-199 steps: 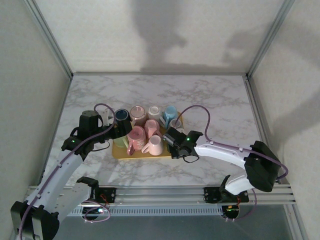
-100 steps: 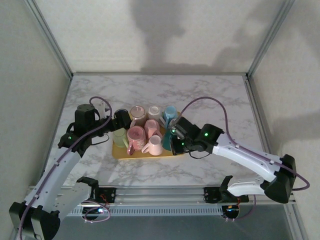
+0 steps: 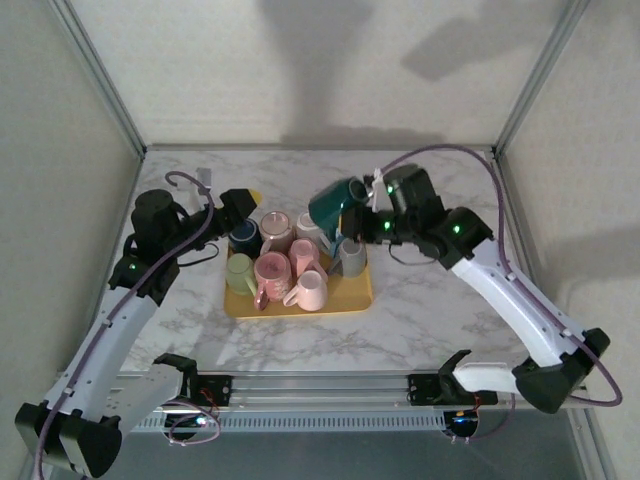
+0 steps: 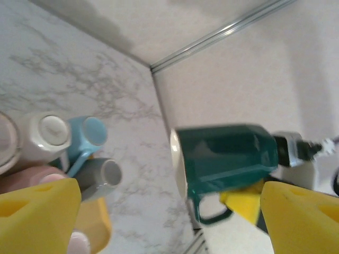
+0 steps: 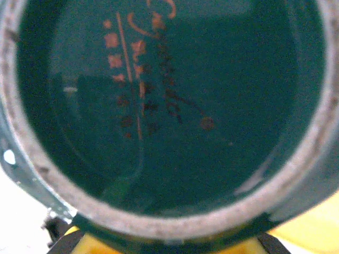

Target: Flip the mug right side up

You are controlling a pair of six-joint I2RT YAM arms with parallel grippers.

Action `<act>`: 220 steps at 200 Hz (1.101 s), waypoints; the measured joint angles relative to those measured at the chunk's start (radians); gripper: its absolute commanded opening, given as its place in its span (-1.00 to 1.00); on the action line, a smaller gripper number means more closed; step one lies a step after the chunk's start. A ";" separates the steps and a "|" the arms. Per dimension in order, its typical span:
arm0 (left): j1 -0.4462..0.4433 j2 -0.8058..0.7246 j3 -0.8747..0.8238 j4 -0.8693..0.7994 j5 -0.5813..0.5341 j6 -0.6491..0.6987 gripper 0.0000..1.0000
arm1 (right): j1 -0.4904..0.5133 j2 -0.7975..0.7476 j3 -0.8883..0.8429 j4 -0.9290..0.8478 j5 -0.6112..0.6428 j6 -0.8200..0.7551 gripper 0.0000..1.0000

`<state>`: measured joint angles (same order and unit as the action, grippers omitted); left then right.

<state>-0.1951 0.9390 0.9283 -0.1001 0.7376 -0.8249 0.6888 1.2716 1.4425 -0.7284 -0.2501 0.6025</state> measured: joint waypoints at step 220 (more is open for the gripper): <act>-0.286 0.249 0.012 0.800 -0.200 -0.710 0.07 | -0.222 0.282 0.080 0.948 -0.462 0.649 -1.00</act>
<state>-0.4812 1.1885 0.9405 0.7002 0.5381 -1.5345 0.4664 1.5536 1.5227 0.2195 -0.7116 1.2510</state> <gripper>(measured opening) 0.569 0.166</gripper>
